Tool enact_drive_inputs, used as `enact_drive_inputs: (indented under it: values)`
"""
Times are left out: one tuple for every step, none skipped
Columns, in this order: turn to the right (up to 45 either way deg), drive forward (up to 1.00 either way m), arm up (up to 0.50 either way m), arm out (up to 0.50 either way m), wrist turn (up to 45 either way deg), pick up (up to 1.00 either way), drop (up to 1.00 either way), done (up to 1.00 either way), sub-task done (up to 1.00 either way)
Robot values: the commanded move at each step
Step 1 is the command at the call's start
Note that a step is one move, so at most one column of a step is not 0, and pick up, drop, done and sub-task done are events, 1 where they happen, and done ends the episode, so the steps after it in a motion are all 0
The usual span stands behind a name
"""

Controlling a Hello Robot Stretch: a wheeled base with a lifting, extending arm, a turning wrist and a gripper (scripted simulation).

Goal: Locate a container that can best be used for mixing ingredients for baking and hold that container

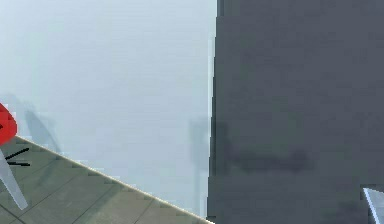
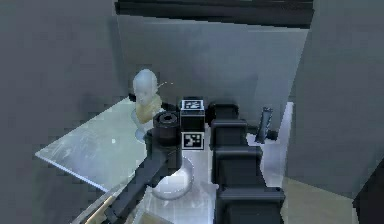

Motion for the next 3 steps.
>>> enact_drive_inputs:
  values:
    - [0.0,0.0,0.0,0.0,45.0,0.0,0.0,0.0,0.0]
    - [0.0,0.0,0.0,0.0,45.0,0.0,0.0,0.0,0.0]
    - [0.0,0.0,0.0,0.0,27.0,0.0,0.0,0.0,0.0]
